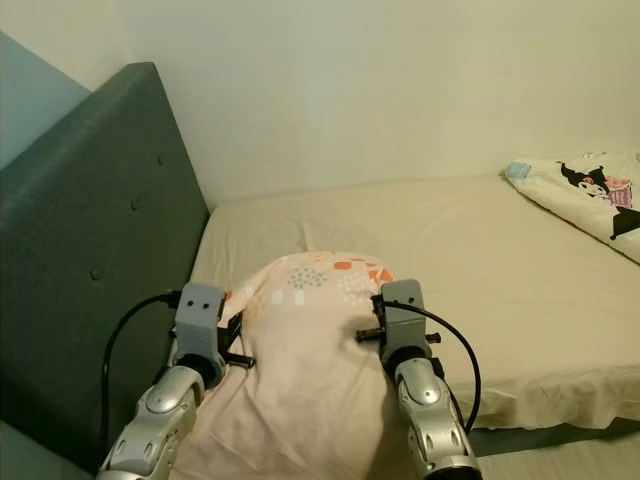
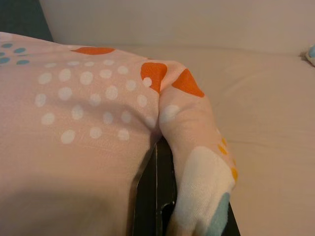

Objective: Clean up the room

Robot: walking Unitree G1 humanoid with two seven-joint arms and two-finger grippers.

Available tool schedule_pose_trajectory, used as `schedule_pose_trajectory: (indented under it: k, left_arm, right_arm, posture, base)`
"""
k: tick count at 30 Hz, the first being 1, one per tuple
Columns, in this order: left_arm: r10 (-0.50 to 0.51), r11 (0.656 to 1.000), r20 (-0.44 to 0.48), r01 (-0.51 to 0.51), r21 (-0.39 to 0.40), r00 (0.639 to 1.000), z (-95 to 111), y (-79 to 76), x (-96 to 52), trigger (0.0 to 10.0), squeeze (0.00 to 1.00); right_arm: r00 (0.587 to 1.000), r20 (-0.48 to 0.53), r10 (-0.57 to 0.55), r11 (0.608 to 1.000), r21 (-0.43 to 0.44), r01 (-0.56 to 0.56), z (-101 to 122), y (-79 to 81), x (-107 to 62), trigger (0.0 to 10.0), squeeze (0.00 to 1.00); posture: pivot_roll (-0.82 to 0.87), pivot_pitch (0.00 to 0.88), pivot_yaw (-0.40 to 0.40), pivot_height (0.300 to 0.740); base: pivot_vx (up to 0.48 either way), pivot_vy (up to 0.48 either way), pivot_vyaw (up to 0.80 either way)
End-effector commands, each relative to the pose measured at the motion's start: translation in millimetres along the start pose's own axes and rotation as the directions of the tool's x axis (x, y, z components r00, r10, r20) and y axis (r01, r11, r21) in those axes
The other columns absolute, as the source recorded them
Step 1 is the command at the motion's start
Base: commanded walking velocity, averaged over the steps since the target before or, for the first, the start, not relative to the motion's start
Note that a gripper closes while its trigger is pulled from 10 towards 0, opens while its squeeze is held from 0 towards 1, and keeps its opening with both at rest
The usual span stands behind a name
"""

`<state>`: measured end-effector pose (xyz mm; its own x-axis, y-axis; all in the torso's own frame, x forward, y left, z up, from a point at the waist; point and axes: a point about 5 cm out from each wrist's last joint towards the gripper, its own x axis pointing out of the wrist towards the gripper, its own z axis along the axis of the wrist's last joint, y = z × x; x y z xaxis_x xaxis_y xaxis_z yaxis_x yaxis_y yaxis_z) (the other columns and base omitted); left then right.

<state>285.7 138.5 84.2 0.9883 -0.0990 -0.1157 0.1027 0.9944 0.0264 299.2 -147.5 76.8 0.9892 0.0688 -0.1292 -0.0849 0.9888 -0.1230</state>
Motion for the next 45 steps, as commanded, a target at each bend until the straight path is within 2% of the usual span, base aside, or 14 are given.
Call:
schedule_pose_trajectory:
  k: [1,31,45]
  left_arm:
    - [0.019,1.0,0.066,-0.021,0.019,0.998,13.2,8.5,0.4,10.0,0.0]
    - [0.003,0.999,0.077,-0.006,0.035,0.997,15.1,6.3,1.4,10.0,0.0]
    - [-0.013,1.0,0.067,0.013,-0.004,0.998,13.4,5.5,0.4,10.0,0.0]
  right_arm:
    - [0.998,0.055,-0.04,0.999,0.016,0.039,10.0,-4.2,0.3,10.0,0.0]
    - [0.997,0.059,-0.045,0.999,0.028,0.043,10.9,-4.3,0.4,10.0,0.0]
    - [0.998,0.053,-0.042,0.999,0.033,0.041,10.4,-4.3,0.6,10.0,0.0]
  posture:
    - [-0.08,0.06,0.038,0.74]
    - [-0.08,0.064,0.045,0.74]
    - [-0.08,0.065,0.046,0.74]
  base:
    - [0.0,0.0,0.0]
    - [0.0,0.0,0.0]
    - [0.0,0.0,0.0]
